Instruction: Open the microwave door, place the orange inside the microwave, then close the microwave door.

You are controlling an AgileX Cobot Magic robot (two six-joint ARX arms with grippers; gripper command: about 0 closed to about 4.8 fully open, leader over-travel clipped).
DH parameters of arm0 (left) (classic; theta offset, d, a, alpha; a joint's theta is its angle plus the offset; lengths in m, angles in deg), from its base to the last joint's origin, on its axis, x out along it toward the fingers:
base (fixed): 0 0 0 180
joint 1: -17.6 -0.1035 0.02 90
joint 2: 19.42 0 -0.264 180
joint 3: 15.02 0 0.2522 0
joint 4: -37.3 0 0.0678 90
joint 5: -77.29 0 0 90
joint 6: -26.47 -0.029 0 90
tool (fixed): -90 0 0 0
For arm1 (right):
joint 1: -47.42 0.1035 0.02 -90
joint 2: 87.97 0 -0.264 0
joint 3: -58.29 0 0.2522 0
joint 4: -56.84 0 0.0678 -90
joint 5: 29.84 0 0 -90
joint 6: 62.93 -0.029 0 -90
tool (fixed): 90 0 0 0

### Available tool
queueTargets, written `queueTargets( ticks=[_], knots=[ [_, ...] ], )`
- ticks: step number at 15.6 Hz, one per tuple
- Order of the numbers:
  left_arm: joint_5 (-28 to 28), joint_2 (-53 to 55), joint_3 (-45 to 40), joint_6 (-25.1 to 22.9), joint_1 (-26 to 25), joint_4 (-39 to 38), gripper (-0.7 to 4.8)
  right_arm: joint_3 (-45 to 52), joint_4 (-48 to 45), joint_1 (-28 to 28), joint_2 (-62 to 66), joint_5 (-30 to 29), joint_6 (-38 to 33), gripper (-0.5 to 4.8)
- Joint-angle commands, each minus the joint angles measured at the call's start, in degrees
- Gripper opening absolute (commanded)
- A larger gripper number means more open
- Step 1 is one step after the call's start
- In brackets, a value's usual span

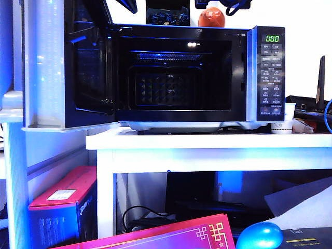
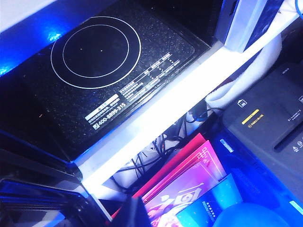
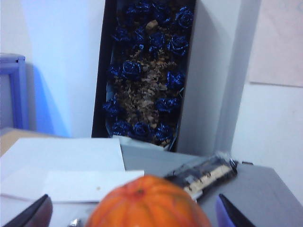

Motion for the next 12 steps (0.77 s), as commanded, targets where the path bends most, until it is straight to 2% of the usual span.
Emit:
queueTargets(
  ticks=[1, 6, 12],
  knots=[
    [-0.2, -0.2, 0.0, -0.2, 0.0, 0.5, -0.05, -3.6, 0.9, 0.0, 1.8, 1.1, 0.9, 4.79],
    [-0.2, -0.2, 0.0, -0.2, 0.0, 0.7, -0.05, -7.7, 3.7, -0.7, 4.7, 1.5, 0.9, 4.79],
    [-0.2, -0.2, 0.0, -0.2, 0.0, 0.8, -0.05, -8.0, 5.8, -0.7, 6.4, 0.3, 0.9, 4.79]
  ],
)
